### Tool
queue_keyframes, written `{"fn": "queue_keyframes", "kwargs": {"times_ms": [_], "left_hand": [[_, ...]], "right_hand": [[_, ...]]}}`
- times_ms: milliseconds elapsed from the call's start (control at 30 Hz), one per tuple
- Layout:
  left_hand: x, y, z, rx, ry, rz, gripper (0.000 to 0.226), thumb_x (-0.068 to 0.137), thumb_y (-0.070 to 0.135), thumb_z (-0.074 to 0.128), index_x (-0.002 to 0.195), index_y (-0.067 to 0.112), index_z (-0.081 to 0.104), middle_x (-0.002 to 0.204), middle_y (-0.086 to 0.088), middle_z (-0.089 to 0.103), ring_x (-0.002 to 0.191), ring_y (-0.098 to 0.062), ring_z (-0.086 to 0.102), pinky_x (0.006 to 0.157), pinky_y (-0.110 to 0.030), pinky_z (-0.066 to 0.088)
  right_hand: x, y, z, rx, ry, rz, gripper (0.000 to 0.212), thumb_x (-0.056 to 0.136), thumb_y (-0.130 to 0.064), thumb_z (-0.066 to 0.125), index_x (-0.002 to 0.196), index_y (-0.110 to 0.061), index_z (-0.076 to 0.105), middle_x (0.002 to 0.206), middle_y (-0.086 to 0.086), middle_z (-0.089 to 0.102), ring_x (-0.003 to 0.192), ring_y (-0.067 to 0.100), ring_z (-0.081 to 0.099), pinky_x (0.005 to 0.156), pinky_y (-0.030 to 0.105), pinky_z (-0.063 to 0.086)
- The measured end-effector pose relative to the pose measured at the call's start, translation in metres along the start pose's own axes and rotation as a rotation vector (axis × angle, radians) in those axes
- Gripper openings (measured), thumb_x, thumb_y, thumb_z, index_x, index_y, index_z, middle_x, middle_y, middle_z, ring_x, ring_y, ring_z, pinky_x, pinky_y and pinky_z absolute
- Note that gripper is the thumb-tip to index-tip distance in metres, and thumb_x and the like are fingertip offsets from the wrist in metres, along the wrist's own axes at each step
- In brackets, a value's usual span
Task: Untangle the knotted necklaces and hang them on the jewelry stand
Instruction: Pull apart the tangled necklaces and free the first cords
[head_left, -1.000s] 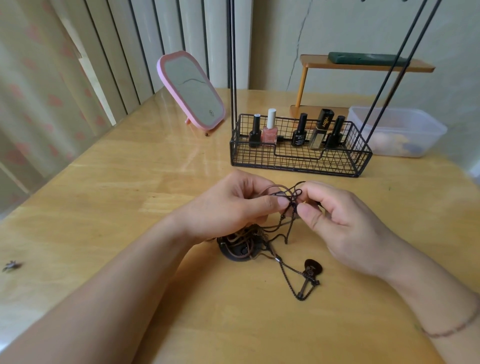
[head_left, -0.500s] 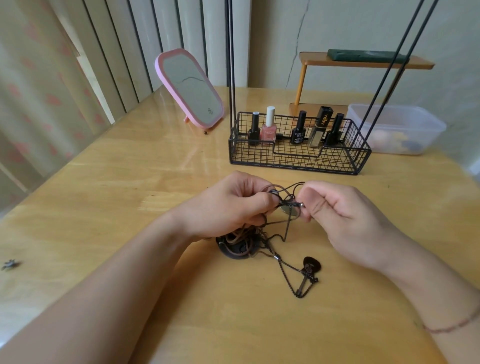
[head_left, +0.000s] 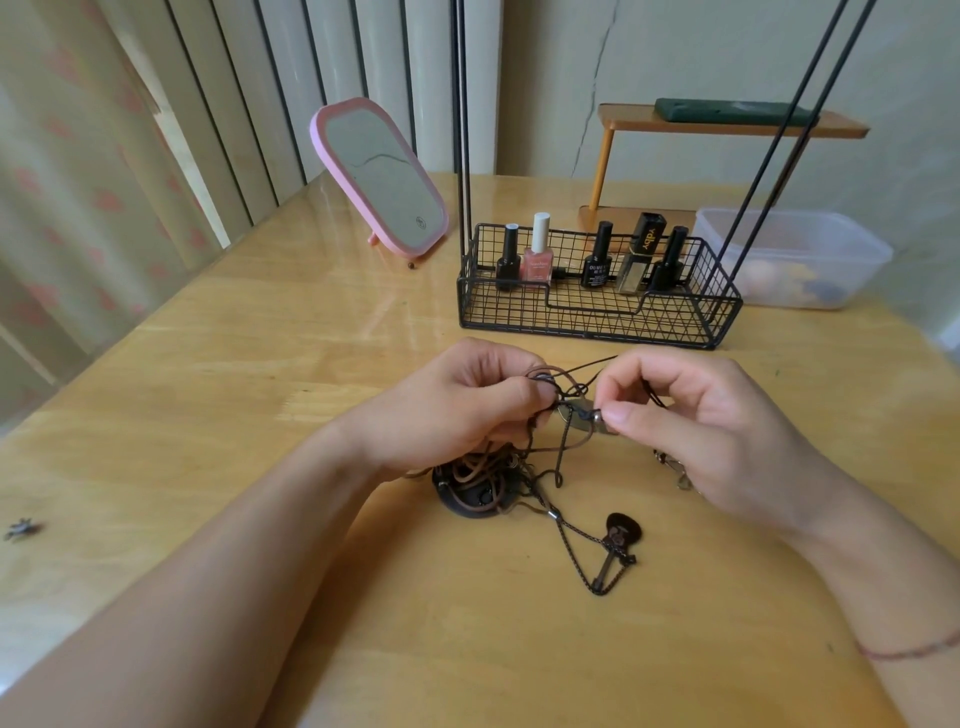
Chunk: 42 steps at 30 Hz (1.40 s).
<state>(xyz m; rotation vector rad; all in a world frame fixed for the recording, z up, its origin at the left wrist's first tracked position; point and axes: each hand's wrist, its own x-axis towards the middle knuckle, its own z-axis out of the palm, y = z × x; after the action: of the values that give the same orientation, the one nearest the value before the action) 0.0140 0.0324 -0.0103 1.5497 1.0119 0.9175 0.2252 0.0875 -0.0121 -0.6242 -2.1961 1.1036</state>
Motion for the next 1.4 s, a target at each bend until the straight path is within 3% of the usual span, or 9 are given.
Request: {"fn": "queue_keyframes", "kwargs": {"times_ms": [133, 267, 467, 633, 767, 933, 1133, 1400], "left_hand": [[0.000, 0.001, 0.001, -0.006, 0.000, 0.022, 0.023, 0.100, -0.001, 0.042, 0.083, 0.002, 0.057, 0.056, 0.004, 0.039, 0.048, -0.003, 0.034, 0.048, -0.010, 0.032], [-0.001, 0.001, 0.001, -0.033, -0.025, 0.040, 0.019, 0.097, 0.001, 0.046, 0.081, 0.004, 0.055, 0.058, 0.004, 0.040, 0.050, -0.003, 0.035, 0.048, -0.010, 0.033], [0.000, -0.002, -0.002, -0.017, -0.007, 0.049, 0.010, 0.093, 0.010, 0.056, 0.084, 0.007, 0.058, 0.059, 0.003, 0.041, 0.050, -0.005, 0.035, 0.045, -0.014, 0.029], [0.001, -0.004, -0.003, -0.029, 0.016, 0.062, 0.009, 0.091, 0.011, 0.052, 0.085, 0.007, 0.058, 0.063, 0.000, 0.042, 0.050, -0.008, 0.038, 0.044, -0.014, 0.031], [0.001, -0.004, -0.002, -0.032, 0.017, 0.077, 0.009, 0.091, 0.010, 0.051, 0.085, 0.009, 0.056, 0.060, 0.009, 0.052, 0.049, -0.004, 0.040, 0.044, -0.013, 0.032], [0.002, -0.004, -0.002, -0.073, 0.031, 0.092, 0.008, 0.092, 0.011, 0.051, 0.088, 0.010, 0.058, 0.069, 0.007, 0.060, 0.049, -0.005, 0.043, 0.044, -0.013, 0.034], [0.001, -0.002, -0.002, -0.052, -0.007, 0.107, 0.009, 0.095, 0.008, 0.047, 0.090, 0.007, 0.054, 0.063, 0.013, 0.061, 0.049, -0.001, 0.043, 0.046, -0.011, 0.036], [0.001, -0.002, -0.001, -0.039, -0.029, 0.095, 0.010, 0.094, 0.009, 0.053, 0.088, 0.012, 0.061, 0.066, 0.012, 0.060, 0.050, -0.003, 0.044, 0.048, -0.012, 0.036]], "right_hand": [[0.000, -0.001, 0.001, -0.009, 0.001, -0.012, 0.018, 0.084, -0.037, 0.057, 0.081, -0.022, 0.066, 0.079, -0.005, 0.063, 0.078, 0.015, 0.056, 0.072, 0.024, 0.046], [-0.001, 0.000, 0.001, -0.021, 0.013, -0.022, 0.015, 0.083, -0.036, 0.060, 0.082, -0.023, 0.068, 0.081, -0.004, 0.065, 0.078, 0.019, 0.057, 0.070, 0.035, 0.048], [-0.004, 0.002, 0.000, -0.131, 0.015, -0.018, 0.015, 0.075, -0.039, 0.066, 0.085, -0.031, 0.071, 0.085, -0.013, 0.067, 0.070, 0.015, 0.047, 0.059, 0.011, 0.035], [-0.004, 0.004, 0.001, -0.150, 0.115, -0.068, 0.016, 0.077, -0.038, 0.063, 0.085, -0.030, 0.074, 0.086, -0.007, 0.069, 0.075, 0.022, 0.051, 0.063, 0.034, 0.043], [-0.004, 0.002, 0.004, -0.057, 0.160, -0.135, 0.017, 0.084, -0.035, 0.065, 0.086, -0.022, 0.076, 0.088, -0.004, 0.072, 0.083, 0.033, 0.061, 0.068, 0.046, 0.047], [-0.003, 0.002, 0.010, -0.155, 0.148, -0.131, 0.011, 0.079, -0.040, 0.070, 0.082, -0.032, 0.075, 0.084, -0.009, 0.071, 0.076, 0.021, 0.060, 0.061, 0.031, 0.043], [-0.003, 0.004, 0.012, -0.177, 0.202, -0.172, 0.013, 0.075, -0.043, 0.076, 0.081, -0.031, 0.074, 0.082, -0.001, 0.071, 0.077, 0.038, 0.061, 0.062, 0.050, 0.048], [-0.004, 0.002, 0.012, -0.226, 0.253, -0.221, 0.010, 0.080, -0.038, 0.073, 0.084, -0.028, 0.073, 0.075, 0.000, 0.064, 0.067, 0.029, 0.052, 0.056, 0.042, 0.042]]}}
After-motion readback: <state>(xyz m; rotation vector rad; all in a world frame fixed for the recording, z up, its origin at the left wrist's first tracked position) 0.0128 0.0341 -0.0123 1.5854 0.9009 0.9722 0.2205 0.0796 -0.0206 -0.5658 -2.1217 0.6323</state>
